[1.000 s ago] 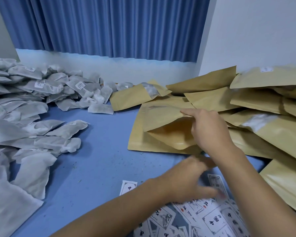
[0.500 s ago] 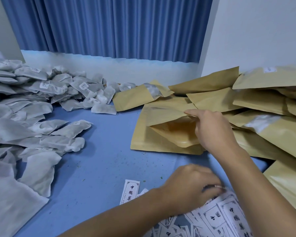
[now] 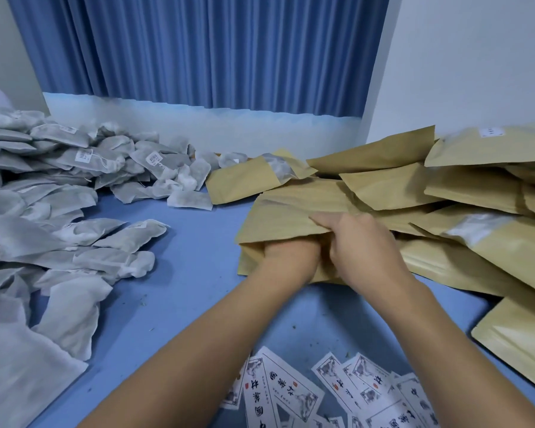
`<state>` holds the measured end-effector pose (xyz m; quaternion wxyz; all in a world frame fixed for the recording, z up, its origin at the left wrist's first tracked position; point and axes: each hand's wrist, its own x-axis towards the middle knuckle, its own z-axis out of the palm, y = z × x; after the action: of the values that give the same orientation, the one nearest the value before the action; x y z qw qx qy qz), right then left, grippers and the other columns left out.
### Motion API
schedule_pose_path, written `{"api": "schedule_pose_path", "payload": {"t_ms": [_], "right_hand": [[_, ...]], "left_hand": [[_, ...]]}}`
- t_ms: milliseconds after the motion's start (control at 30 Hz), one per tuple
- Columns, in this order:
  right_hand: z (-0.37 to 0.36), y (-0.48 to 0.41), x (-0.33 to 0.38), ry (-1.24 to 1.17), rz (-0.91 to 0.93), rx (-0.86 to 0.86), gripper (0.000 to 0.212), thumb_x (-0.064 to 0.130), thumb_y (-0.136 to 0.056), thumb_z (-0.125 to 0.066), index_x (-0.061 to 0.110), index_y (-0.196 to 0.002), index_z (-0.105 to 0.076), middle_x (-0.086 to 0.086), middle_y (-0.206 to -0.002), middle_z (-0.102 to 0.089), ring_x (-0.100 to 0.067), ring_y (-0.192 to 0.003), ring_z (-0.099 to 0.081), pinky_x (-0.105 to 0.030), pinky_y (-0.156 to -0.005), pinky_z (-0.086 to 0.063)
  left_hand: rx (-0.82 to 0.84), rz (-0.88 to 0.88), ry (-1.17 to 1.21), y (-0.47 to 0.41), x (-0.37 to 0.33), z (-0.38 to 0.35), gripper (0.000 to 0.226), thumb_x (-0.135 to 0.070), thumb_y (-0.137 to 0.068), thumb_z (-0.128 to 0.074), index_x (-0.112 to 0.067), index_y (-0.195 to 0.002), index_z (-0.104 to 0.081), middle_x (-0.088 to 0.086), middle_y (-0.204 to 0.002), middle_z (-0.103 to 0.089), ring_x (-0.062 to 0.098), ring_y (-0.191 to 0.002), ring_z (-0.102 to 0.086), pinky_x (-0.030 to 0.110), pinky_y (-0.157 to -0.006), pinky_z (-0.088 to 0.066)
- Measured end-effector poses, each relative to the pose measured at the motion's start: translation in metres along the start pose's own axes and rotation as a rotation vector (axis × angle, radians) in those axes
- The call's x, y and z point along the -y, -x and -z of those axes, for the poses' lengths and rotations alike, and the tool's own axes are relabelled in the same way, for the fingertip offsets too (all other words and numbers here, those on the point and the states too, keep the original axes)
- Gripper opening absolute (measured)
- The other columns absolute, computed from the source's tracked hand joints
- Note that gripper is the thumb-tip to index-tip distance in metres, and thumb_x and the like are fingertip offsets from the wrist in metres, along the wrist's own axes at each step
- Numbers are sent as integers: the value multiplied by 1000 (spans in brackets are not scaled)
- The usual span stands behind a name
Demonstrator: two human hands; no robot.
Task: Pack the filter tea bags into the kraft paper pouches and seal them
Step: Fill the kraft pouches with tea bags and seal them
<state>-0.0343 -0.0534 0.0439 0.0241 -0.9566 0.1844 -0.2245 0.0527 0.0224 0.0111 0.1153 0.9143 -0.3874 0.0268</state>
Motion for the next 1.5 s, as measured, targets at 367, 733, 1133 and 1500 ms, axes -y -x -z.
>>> {"api": "schedule_pose_path", "payload": {"t_ms": [367, 733, 1133, 1500], "right_hand": [[-24, -23, 18, 242, -11, -80, 45, 10, -90, -45, 35, -126, -55, -6, -95, -65, -33, -87, -62, -32, -63, -35], [-43, -68, 58, 122, -4, 23, 34, 15, -86, -51, 40, -101, -69, -2, -93, -65, -32, -91, -61, -30, -59, -34], [-63, -69, 51, -102, -48, 129, 44, 47, -101, -43, 23, -66, -56, 0, -69, -58, -32, -74, -58, -35, -60, -45], [-65, -72, 50, -118, -63, 78, 44, 41, -102, -46, 20, -64, -56, -2, -66, -57, -31, -68, -55, -34, -55, -36]], "left_hand": [[-387, -127, -91, 24, 35, 2, 23, -34, -97, -50, -15, -106, -60, 14, -100, -68, 38, -89, -65, 35, -62, -30], [-1147, -62, 146, 38, 153, 1, 16, -17, -89, -57, -12, -76, -63, 0, -80, -61, 25, -73, -54, 41, -71, -41], [-316, 647, -197, 33, 208, -7, 27, -14, -89, -55, -16, -116, -52, 11, -117, -59, 32, -105, -57, 37, -84, -36], [-697, 311, 525, 41, 177, -9, 16, -23, -90, -63, -16, -100, -52, 2, -105, -58, 27, -95, -58, 40, -78, -47]]}}
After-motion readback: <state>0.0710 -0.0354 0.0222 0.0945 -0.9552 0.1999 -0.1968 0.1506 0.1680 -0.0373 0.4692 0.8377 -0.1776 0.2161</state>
